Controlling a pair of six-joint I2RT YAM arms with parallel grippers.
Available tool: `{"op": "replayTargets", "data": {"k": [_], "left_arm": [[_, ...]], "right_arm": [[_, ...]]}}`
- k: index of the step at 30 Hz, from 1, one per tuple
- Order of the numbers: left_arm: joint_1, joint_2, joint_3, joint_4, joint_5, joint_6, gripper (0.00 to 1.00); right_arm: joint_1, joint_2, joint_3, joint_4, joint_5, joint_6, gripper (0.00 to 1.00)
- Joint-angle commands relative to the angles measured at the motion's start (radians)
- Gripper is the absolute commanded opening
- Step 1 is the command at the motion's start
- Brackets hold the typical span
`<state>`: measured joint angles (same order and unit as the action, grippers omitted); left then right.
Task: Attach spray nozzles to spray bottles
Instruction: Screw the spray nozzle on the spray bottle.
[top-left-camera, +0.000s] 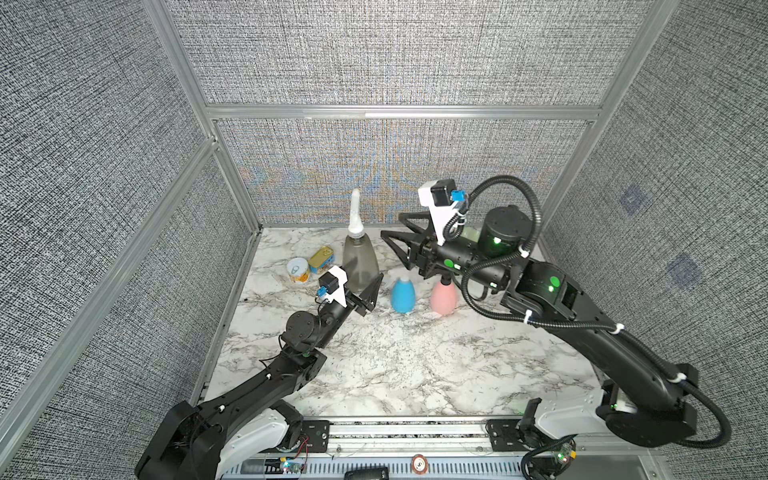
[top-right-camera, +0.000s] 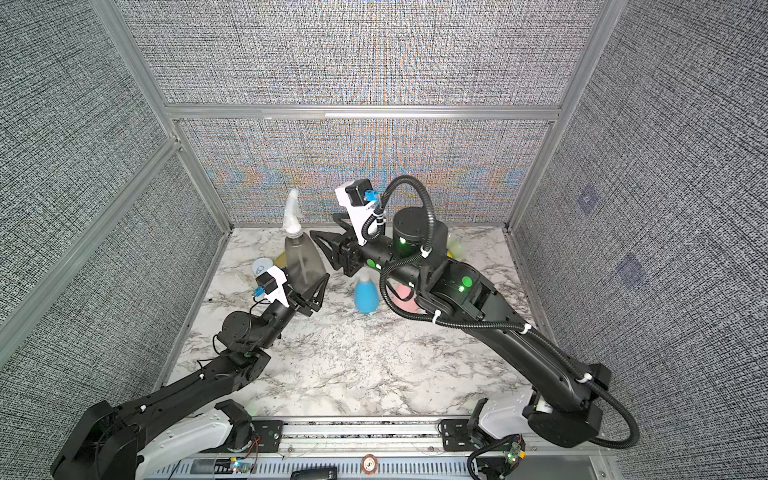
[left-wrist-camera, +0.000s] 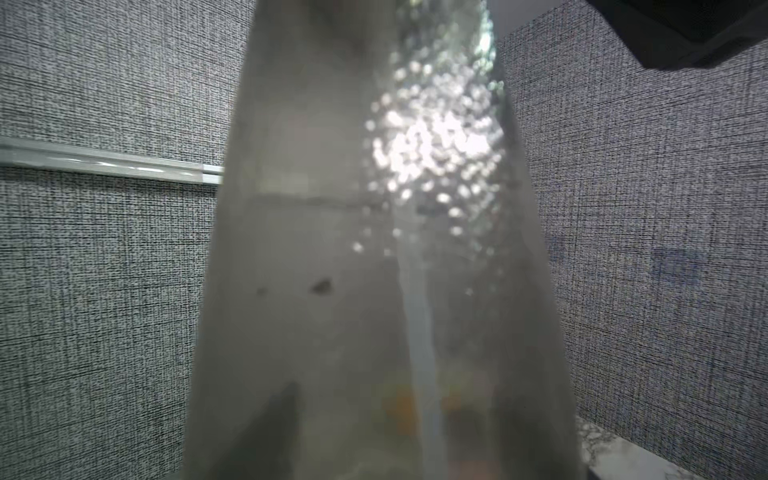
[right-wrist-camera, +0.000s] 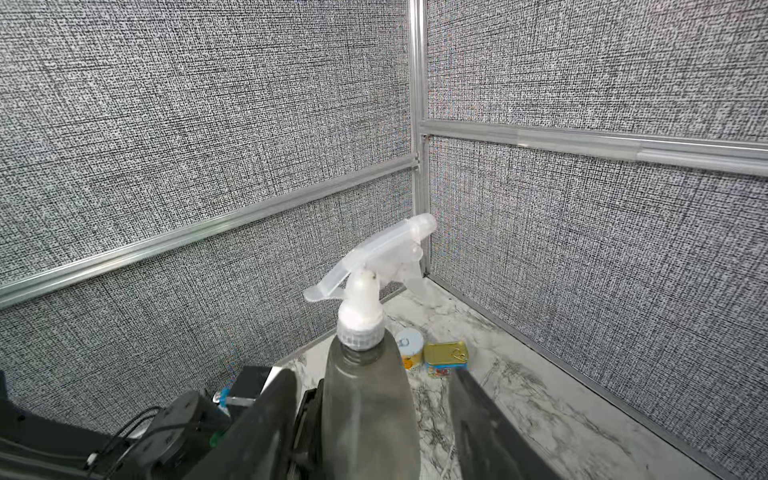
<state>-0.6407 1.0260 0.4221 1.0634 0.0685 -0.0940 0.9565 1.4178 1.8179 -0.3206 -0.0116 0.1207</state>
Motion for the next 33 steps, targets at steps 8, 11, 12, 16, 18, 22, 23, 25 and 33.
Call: {"op": "replayTargets", "data": {"k": [8,11,12,16,18,22,23,25,33], "left_arm": [[0.001,0.002,0.020,-0.064,-0.172,0.081,0.67],[0.001,0.005,0.018,-0.063,-0.183,0.098,0.67],[0.001,0.005,0.017,-0.065,-0.187,0.101,0.67],[0.000,0.006,0.017,-0.062,-0.198,0.115,0.67],[-0.001,0.007,0.016,-0.062,-0.199,0.119,0.67],[0.001,0.009,0.017,-0.062,-0.201,0.123,0.67],[0.001,0.011,0.017,-0.062,-0.202,0.123,0.67],[0.000,0.011,0.017,-0.063,-0.201,0.125,0.67],[0.000,0.008,0.020,-0.067,-0.193,0.128,0.67]], "right_arm": [[0.022,0.240,0.245,-0.093,0.041,0.044,0.61],[0.028,0.276,0.268,-0.077,0.050,0.045,0.61],[0.032,0.282,0.271,-0.068,0.053,0.046,0.61],[0.038,0.314,0.306,-0.058,0.096,0.048,0.61],[0.036,0.338,0.336,-0.070,0.130,0.051,0.61],[0.037,0.391,0.403,-0.087,0.116,0.059,0.60],[0.037,0.402,0.416,-0.089,0.107,0.062,0.59],[0.037,0.415,0.433,-0.089,0.105,0.069,0.57],[0.037,0.423,0.437,-0.084,0.078,0.072,0.40]]}}
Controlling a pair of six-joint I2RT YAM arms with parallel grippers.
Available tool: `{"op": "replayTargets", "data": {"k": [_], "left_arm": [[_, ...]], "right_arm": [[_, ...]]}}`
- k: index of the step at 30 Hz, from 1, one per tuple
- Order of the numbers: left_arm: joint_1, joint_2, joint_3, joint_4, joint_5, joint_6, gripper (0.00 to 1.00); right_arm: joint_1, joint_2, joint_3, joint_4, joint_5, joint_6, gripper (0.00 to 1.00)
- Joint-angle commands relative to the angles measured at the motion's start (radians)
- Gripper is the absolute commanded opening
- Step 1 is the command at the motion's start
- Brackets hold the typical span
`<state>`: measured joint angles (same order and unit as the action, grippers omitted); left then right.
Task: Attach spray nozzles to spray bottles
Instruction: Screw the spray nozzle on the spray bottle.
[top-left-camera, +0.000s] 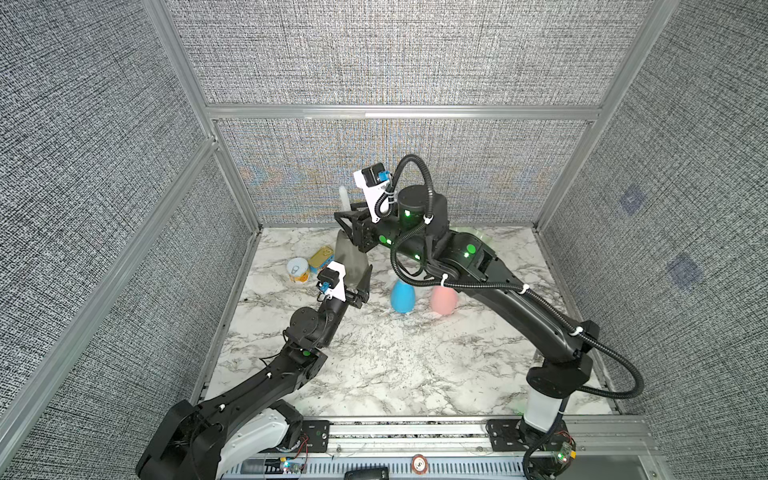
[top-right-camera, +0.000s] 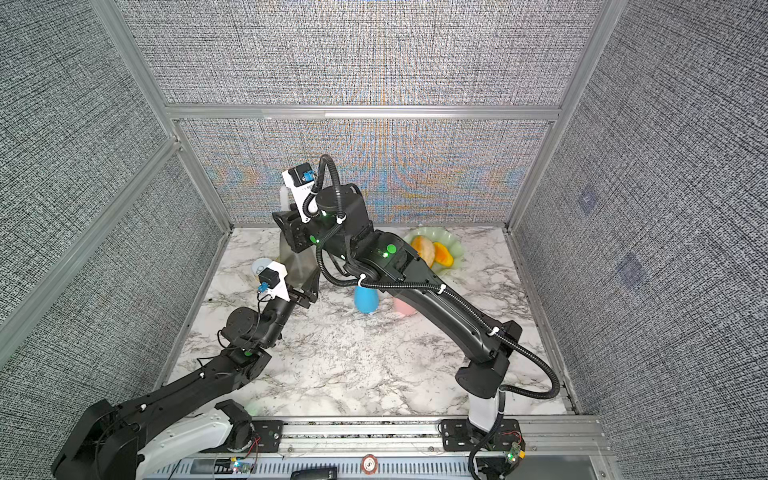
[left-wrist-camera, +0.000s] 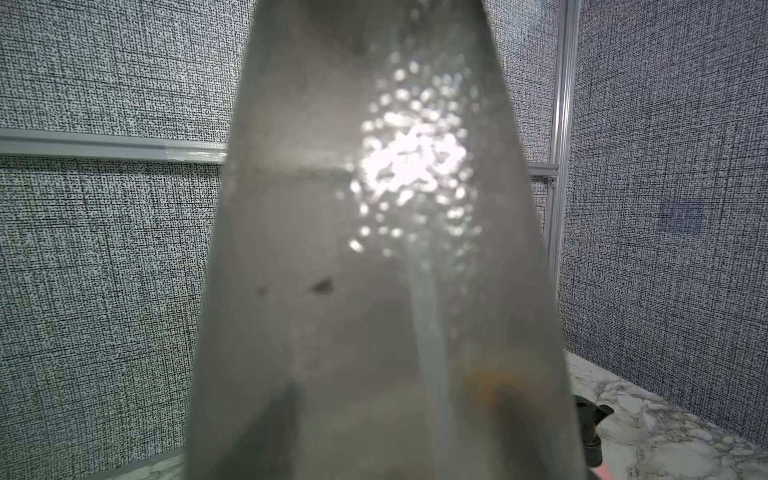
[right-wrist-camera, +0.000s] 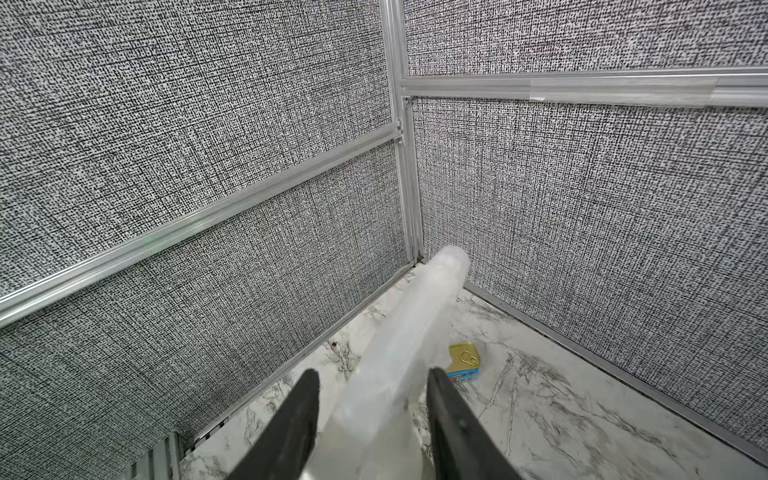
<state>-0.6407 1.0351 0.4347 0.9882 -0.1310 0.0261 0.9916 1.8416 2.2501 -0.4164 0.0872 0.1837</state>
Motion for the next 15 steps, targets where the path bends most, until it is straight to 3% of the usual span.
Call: {"op": "replayTargets", "data": {"k": [1,15], "left_arm": [[-0.001,-0.003,0.006,0.009,0.007,0.008,0.67],[-0.001,-0.017,0.002,0.016,0.012,0.011,0.67]], "right_arm": [[0.002,-0.004,0.004,0.010,-0.026,0.008,0.37],[-0.001,-0.055,-0.094,0.035,-0.081,-0.001,0.19]]}}
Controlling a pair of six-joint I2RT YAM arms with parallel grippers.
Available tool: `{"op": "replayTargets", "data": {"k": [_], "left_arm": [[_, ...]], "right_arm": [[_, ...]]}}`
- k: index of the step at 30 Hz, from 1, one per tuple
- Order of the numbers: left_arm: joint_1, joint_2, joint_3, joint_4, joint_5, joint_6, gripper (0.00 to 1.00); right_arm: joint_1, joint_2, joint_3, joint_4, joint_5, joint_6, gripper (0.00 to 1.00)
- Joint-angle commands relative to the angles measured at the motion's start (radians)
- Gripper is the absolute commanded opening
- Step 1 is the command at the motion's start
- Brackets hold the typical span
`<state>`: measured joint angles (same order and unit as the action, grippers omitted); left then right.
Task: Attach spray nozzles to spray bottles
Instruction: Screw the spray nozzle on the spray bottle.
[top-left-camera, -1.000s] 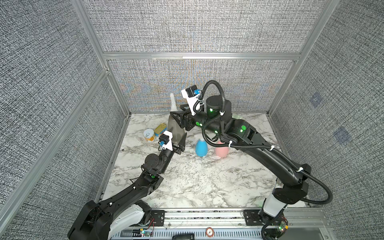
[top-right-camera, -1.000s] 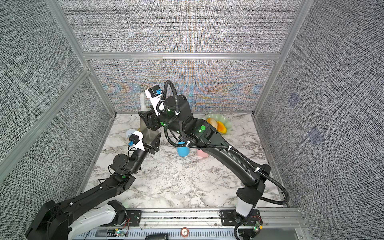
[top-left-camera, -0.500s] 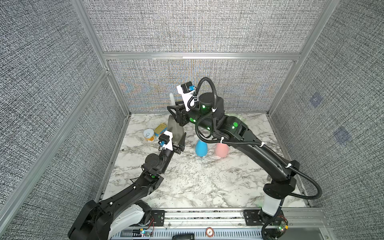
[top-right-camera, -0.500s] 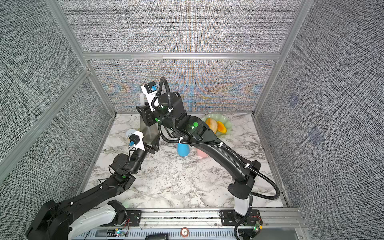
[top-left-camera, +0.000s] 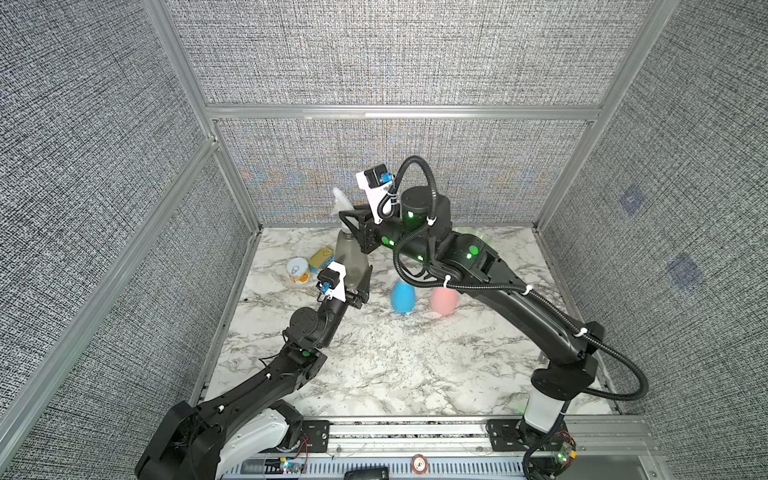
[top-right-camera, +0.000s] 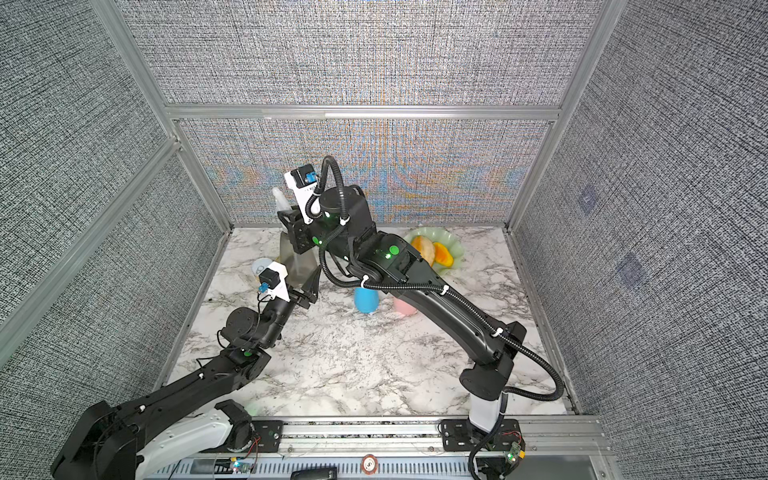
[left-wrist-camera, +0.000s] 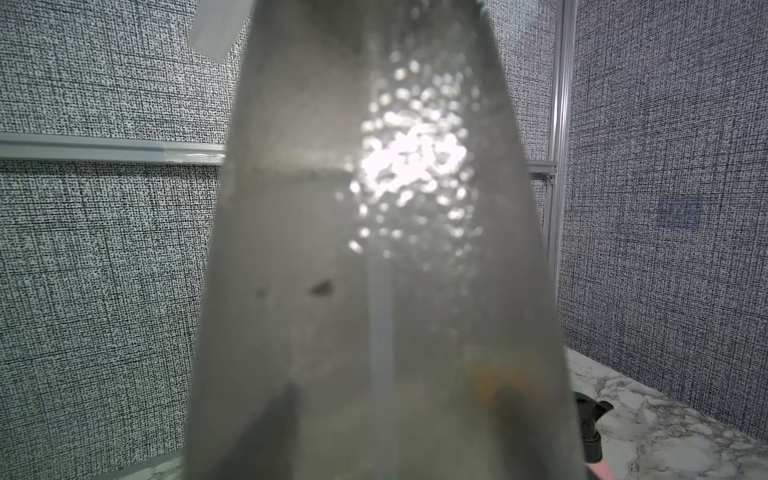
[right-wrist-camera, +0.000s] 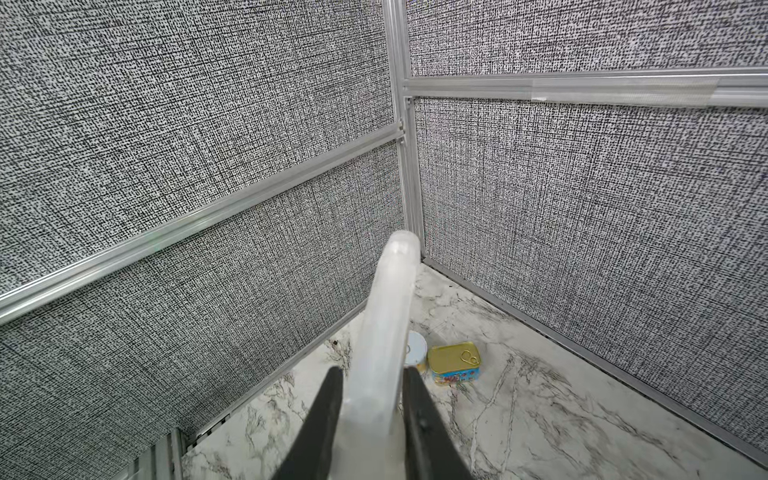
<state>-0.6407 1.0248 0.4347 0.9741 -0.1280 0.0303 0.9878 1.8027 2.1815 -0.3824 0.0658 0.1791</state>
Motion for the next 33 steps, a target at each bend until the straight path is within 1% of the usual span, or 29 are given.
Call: {"op": "replayTargets", "data": {"k": [1,6,10,12,20,26,29,33], "left_arm": [[0.001,-0.009,0.001,0.033,0.014,0.008,0.67],[0.001,-0.018,-0.009,0.056,0.050,0.012,0.67],[0.001,-0.025,-0.023,0.094,0.106,0.015,0.67],[0.001,-0.025,-0.029,0.110,0.129,0.008,0.67],[0.001,-0.038,-0.024,0.127,0.279,-0.040,0.67],[0.001,-0.020,0.000,0.115,0.406,-0.087,0.67],[0.001,-0.008,0.011,0.117,0.455,-0.110,0.67],[0.001,0.004,0.031,0.094,0.498,-0.125,0.67]], "right_arm": [[0.002,-0.029,-0.050,0.013,-0.076,0.002,0.19],[-0.010,-0.070,-0.125,0.031,-0.137,0.022,0.18],[-0.034,-0.128,-0.221,0.089,-0.204,0.063,0.18],[-0.037,-0.159,-0.270,0.117,-0.231,0.058,0.18],[-0.099,-0.288,-0.477,0.267,-0.405,0.078,0.18],[-0.119,-0.353,-0.564,0.287,-0.510,-0.029,0.18],[-0.143,-0.368,-0.582,0.274,-0.559,-0.038,0.18],[-0.149,-0.368,-0.579,0.210,-0.557,-0.073,0.19]]}}
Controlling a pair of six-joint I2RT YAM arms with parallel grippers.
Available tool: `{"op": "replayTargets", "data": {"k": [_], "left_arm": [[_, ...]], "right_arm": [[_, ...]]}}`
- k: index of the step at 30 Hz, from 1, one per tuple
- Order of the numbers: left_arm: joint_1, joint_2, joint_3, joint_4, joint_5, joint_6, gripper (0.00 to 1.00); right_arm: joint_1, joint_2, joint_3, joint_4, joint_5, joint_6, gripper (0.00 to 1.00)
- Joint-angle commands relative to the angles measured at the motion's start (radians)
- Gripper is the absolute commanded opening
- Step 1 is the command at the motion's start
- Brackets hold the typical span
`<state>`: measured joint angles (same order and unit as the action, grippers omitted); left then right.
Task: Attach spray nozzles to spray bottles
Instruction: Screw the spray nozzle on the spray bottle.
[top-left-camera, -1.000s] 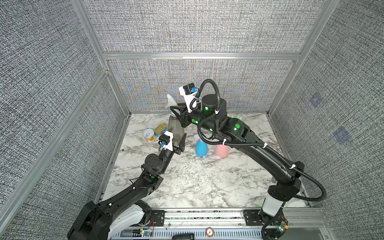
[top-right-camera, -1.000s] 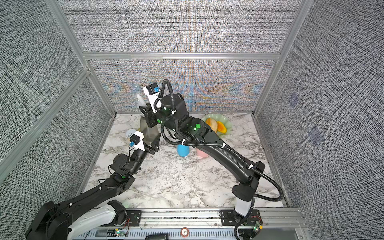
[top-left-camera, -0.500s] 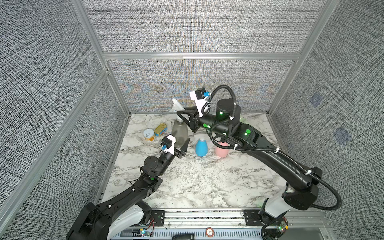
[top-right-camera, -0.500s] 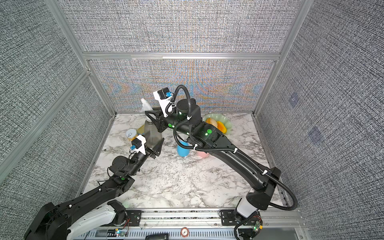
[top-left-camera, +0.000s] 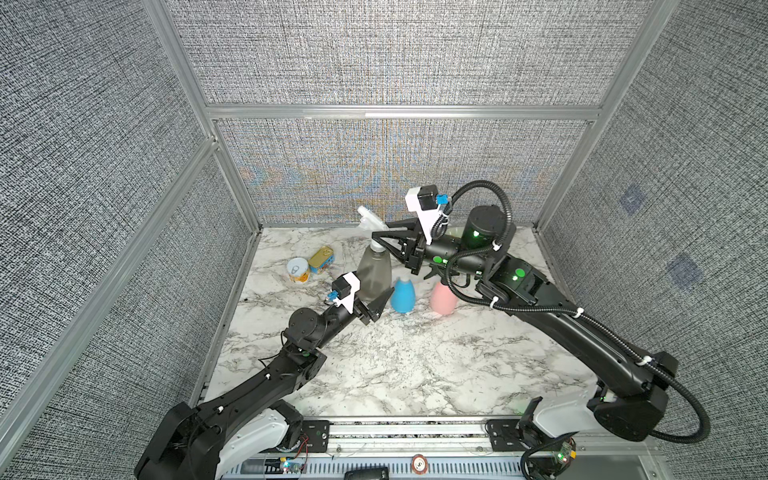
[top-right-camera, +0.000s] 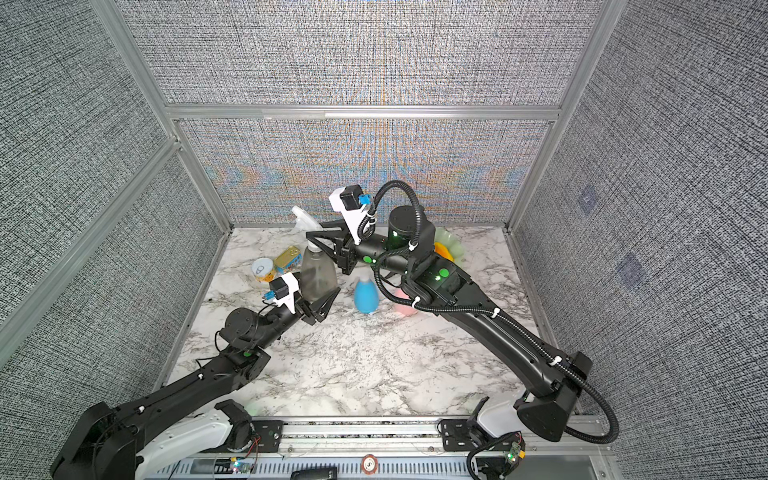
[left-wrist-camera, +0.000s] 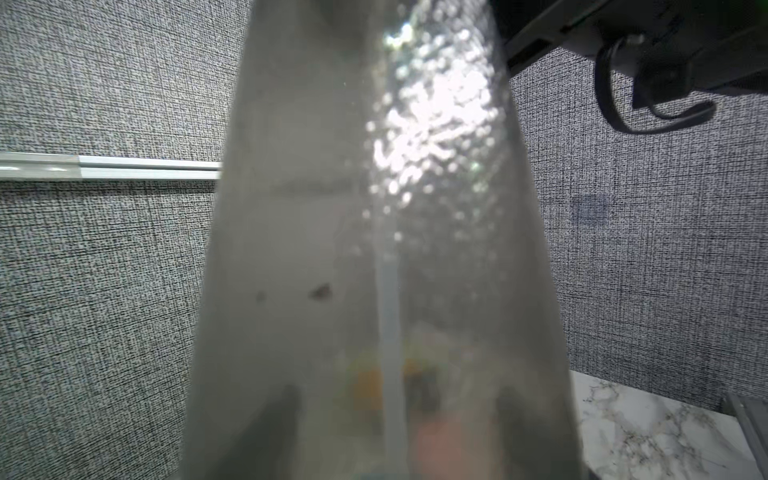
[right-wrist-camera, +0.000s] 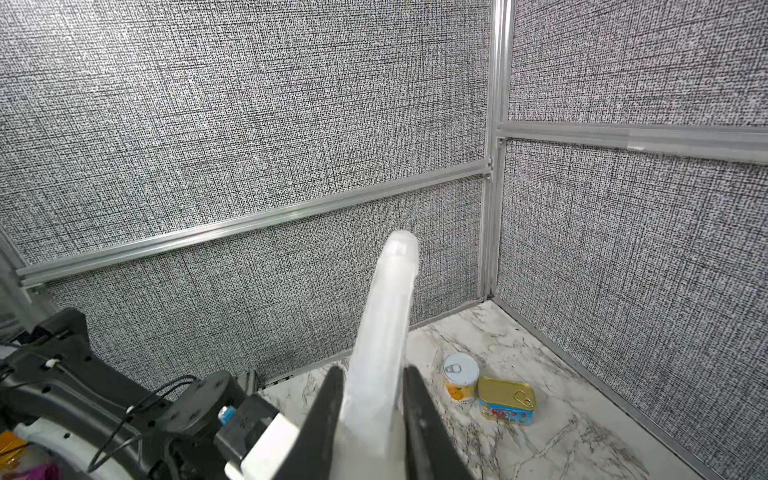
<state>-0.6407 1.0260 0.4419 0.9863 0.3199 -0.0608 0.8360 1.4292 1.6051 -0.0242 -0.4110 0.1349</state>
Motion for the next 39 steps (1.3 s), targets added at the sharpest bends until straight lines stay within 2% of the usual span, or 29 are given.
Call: {"op": "replayTargets", "data": {"k": [1,7,11,13,20,26,29,32,35,39], "left_arm": [[0.001,0.006,0.027,0.079,0.056,-0.039,0.67],[0.003,0.011,0.033,0.091,0.073,-0.065,0.68],[0.002,0.014,0.048,0.074,0.031,-0.065,0.67],[0.003,0.016,0.053,0.075,-0.018,-0.061,0.67],[0.003,0.006,0.115,0.008,-0.202,-0.002,0.64],[-0.001,0.005,0.146,-0.010,-0.319,0.061,0.63],[-0.006,0.025,0.154,0.032,-0.367,0.070,0.63],[-0.008,0.035,0.128,0.089,-0.393,0.091,0.63],[-0.008,0.037,0.105,0.101,-0.391,0.113,0.64],[-0.009,0.041,0.065,0.146,-0.357,0.107,0.65]], "right_arm": [[0.003,0.009,0.003,-0.171,-0.078,-0.040,0.18],[0.003,-0.006,-0.066,-0.134,-0.086,-0.022,0.19],[0.016,-0.021,-0.106,-0.089,0.006,0.017,0.18],[0.045,-0.021,-0.107,-0.101,0.137,0.012,0.16],[0.182,0.033,-0.069,-0.181,0.717,0.052,0.13],[0.308,0.118,-0.029,-0.134,1.091,0.073,0.14],[0.347,0.190,0.027,-0.127,1.207,0.096,0.14],[0.378,0.241,0.056,-0.103,1.264,0.102,0.19],[0.385,0.272,0.113,-0.147,1.230,0.125,0.27],[0.401,0.261,0.166,-0.167,1.207,0.086,0.34]]}}
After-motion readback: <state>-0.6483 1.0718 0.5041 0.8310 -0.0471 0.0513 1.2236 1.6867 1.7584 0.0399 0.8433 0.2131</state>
